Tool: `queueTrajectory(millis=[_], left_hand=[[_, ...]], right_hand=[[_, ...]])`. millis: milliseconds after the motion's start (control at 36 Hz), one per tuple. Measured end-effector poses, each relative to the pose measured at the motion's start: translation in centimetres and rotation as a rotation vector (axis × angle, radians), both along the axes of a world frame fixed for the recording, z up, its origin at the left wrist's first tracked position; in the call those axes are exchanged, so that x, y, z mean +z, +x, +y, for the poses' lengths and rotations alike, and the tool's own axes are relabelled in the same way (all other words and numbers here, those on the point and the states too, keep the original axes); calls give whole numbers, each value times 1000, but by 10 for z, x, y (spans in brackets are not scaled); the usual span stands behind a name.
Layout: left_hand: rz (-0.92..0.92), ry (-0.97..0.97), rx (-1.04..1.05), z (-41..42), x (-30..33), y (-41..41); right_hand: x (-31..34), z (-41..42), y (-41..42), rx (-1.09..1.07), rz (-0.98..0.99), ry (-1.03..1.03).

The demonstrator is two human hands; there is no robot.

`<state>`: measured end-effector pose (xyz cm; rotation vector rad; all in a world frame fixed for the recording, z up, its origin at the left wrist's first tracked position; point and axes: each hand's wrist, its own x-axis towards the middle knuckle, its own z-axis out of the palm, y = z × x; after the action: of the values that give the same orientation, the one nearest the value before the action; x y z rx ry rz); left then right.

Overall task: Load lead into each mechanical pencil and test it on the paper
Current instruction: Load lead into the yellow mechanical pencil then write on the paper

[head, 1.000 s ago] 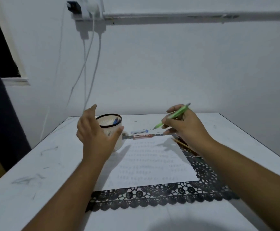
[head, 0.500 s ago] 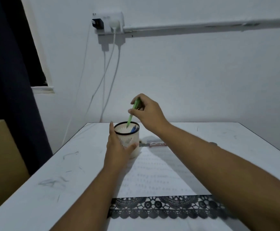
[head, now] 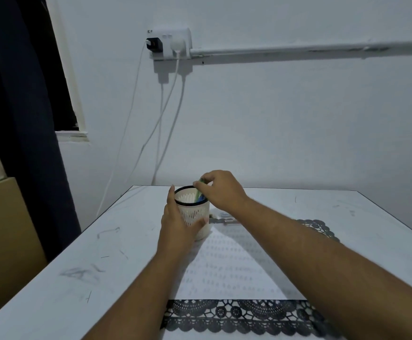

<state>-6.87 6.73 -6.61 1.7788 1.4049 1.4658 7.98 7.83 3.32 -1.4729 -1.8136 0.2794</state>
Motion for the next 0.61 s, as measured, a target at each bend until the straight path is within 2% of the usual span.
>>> queueTrajectory(millis=[167,333,389,472,528,556,611], left_hand=[[19,-8,8,1,0,0],[46,20,45,-6,6,-2],[88,114,95,-16,17,-1],[154,424,138,-31,32,1],[175,622,96,-38,39,4],[192,678,56,-41,41,6],[251,656,-55,-46,39,12]], right_hand=[[1,-1,4,-16,-40,-87],[-2,-15,14,40,160,-27],[-4,-22,23,18,159,34],[-12,-37,43,-14,187,71],[-24,-47,56,-33,171,40],[-31,-52,62,-47,123,17],[-47,-62,71,-75,-8,-46]])
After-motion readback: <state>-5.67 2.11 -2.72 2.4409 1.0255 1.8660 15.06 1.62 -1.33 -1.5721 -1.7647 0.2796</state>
